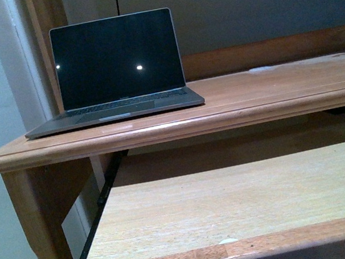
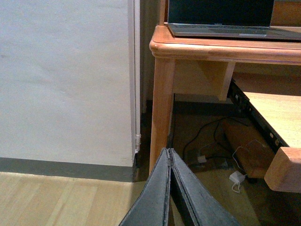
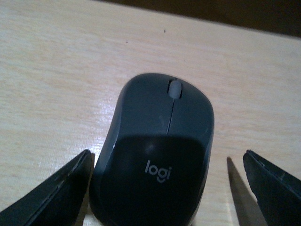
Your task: Place mouse
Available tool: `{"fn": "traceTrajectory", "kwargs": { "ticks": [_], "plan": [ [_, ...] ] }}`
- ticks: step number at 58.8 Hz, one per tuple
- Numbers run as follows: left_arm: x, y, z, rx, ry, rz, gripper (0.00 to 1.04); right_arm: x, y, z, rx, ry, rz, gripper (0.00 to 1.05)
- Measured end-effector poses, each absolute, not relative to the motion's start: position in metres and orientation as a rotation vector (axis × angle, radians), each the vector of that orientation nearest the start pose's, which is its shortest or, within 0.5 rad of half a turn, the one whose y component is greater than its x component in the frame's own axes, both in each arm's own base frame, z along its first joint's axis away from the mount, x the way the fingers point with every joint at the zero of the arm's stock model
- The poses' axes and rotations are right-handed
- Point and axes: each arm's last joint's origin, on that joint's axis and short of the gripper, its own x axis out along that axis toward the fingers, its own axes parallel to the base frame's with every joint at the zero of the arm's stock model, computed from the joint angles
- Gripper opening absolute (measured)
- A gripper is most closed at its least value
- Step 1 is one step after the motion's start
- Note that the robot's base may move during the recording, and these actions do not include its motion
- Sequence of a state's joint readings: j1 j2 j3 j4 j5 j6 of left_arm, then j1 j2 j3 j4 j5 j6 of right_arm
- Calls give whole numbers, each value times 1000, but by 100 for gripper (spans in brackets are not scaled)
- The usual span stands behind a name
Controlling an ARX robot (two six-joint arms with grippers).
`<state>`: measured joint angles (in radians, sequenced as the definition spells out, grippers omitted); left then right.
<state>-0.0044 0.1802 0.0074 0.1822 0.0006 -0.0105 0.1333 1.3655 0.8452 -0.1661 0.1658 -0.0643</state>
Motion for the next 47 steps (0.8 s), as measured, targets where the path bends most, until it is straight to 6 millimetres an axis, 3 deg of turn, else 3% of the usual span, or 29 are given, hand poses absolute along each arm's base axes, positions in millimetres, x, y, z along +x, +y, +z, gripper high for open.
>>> {"fn": "traceTrajectory", "kwargs": {
  "ticks": [21, 37, 44, 47],
  "plan": [
    [98, 0, 166, -10, -3, -5, 3, 299, 33, 233, -99, 765, -35, 97],
    [98, 0, 166, -10, -3, -5, 3, 303, 38, 232, -73, 744, -29, 58],
    [98, 0, 166, -11, -3, -5, 3, 302, 36, 239, -81, 728, -56, 56],
    [98, 0, 166, -10, -3, -4, 9, 301, 35, 242, -81, 721, -65, 56]
  ]
}}
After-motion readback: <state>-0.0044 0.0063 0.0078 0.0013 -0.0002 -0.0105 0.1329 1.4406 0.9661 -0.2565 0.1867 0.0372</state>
